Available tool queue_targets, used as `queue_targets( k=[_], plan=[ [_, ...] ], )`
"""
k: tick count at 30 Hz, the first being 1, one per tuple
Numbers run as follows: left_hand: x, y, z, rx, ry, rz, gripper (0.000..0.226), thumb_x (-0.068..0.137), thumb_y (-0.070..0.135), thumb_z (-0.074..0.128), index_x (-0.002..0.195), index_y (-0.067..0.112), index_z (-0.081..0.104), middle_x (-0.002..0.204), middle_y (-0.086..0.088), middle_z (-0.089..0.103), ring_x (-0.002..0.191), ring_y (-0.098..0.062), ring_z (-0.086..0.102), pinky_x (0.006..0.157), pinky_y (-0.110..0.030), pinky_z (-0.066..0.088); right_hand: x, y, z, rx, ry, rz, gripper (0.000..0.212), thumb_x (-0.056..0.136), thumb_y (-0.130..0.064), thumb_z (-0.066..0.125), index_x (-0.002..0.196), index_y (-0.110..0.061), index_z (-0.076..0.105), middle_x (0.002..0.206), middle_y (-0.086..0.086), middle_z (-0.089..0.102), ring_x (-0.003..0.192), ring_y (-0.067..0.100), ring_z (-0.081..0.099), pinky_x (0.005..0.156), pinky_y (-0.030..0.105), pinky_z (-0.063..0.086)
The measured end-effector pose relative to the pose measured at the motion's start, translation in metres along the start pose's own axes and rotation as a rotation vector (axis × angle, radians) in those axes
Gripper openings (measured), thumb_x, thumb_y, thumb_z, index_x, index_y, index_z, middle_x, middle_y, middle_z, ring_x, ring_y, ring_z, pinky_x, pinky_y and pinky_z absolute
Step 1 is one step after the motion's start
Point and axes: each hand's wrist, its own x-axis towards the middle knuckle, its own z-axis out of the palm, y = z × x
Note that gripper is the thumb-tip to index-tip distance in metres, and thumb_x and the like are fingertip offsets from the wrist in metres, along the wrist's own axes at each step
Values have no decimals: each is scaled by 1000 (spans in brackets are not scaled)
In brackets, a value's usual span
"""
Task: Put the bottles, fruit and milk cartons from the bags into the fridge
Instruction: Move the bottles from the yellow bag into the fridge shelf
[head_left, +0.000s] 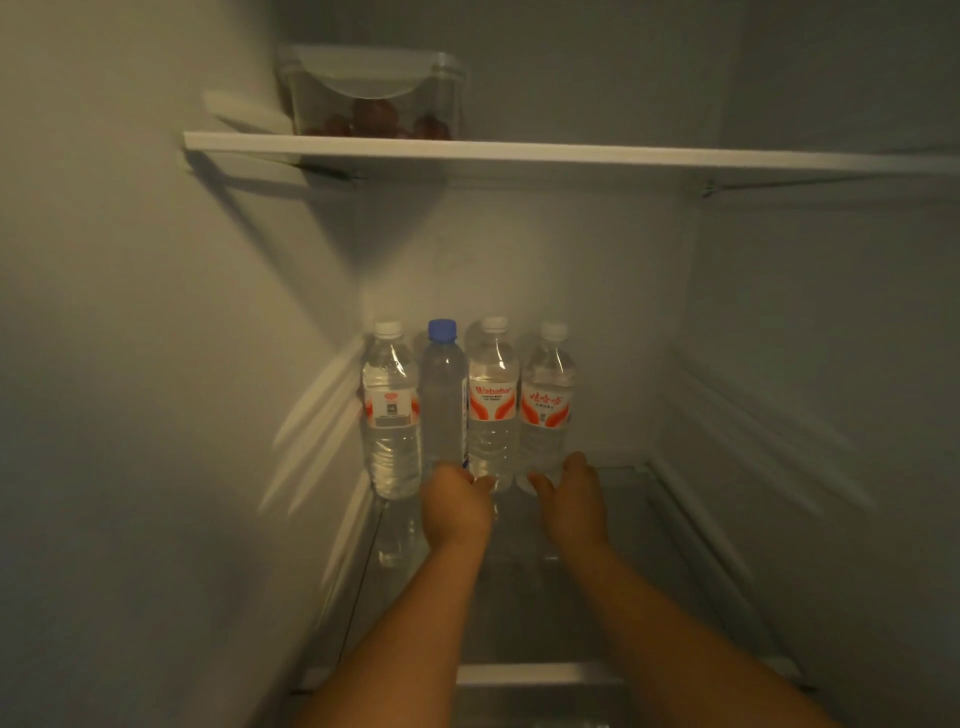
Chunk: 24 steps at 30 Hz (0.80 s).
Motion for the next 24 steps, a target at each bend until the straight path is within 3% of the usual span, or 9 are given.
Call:
queue_targets(
  k=[4, 7, 9, 13, 14, 16, 19, 21, 24],
  plan=[
    [-7, 3, -8, 11, -70, 11, 19, 86, 23, 76, 84, 10, 63, 89, -13, 71, 89, -32, 67, 74, -33, 48, -12, -6, -18, 23, -95, -24, 41, 92, -25, 68, 126, -3, 58, 126, 16, 60, 115, 31, 59, 86, 27, 41],
    [-19, 6, -19, -11, -150, 48, 17, 87, 17, 73, 79, 16, 58, 89, -10, 67, 89, -28, 64, 74, -29, 44, -30, -9, -32, 64, -120, -77, 20, 91, -14, 65, 107, -2, 68, 107, 15, 70, 98, 26, 65, 83, 32, 49],
    [-30, 6, -25, -44, -207, 94, 18, 88, 10, 70, 81, 20, 56, 92, -9, 67, 94, -27, 64, 76, -27, 42, -43, -8, -41, 101, -102, -79, 18, 91, -7, 61, 106, -1, 68, 105, 14, 70, 99, 27, 66, 86, 36, 51],
    [-56, -13, -41, 22, -236, 220, 9, 91, 10, 64, 97, 16, 60, 101, -7, 65, 104, -30, 64, 88, -33, 50, -78, -4, -54, 77, -167, -109, 36, 91, 2, 59, 127, 5, 58, 110, 2, 55, 106, 14, 52, 85, 14, 37],
    [-64, -21, -45, 118, -201, 282, 11, 91, 15, 64, 101, 17, 62, 108, -7, 65, 109, -30, 60, 93, -38, 49, -87, 0, -54, 32, -164, -149, 43, 90, 0, 62, 132, 3, 54, 116, 3, 55, 111, 16, 51, 90, 15, 35],
    [-88, -35, -59, 388, -100, 407, 22, 92, 28, 64, 113, 22, 63, 123, -3, 60, 122, -27, 48, 102, -42, 41, -104, 10, -55, -60, -162, -235, 53, 87, -11, 67, 137, -4, 51, 132, 13, 57, 123, 30, 53, 105, 31, 40],
    [-132, -46, -76, 586, 56, 527, 39, 92, 47, 59, 125, 28, 59, 144, 0, 48, 141, -27, 30, 113, -46, 28, -132, 29, -57, -308, -89, -355, 60, 83, -23, 71, 137, -6, 52, 141, 21, 49, 127, 41, 49, 106, 46, 43],
    [-154, -56, -79, 615, 60, 513, 49, 94, 52, 51, 136, 28, 53, 156, -3, 37, 148, -31, 20, 119, -50, 19, -154, 35, -58, -428, 42, -442, 59, 82, -32, 71, 134, -9, 56, 144, 22, 47, 131, 43, 46, 107, 52, 40],
    [-197, -78, -88, 615, 40, 456, 64, 96, 58, 33, 153, 27, 34, 166, -9, 16, 153, -34, 7, 122, -54, 8, -200, 47, -69, -532, -36, -377, 67, 93, -57, 33, 151, -22, 38, 160, 17, 26, 148, 38, 22, 118, 56, 16]
  ],
)
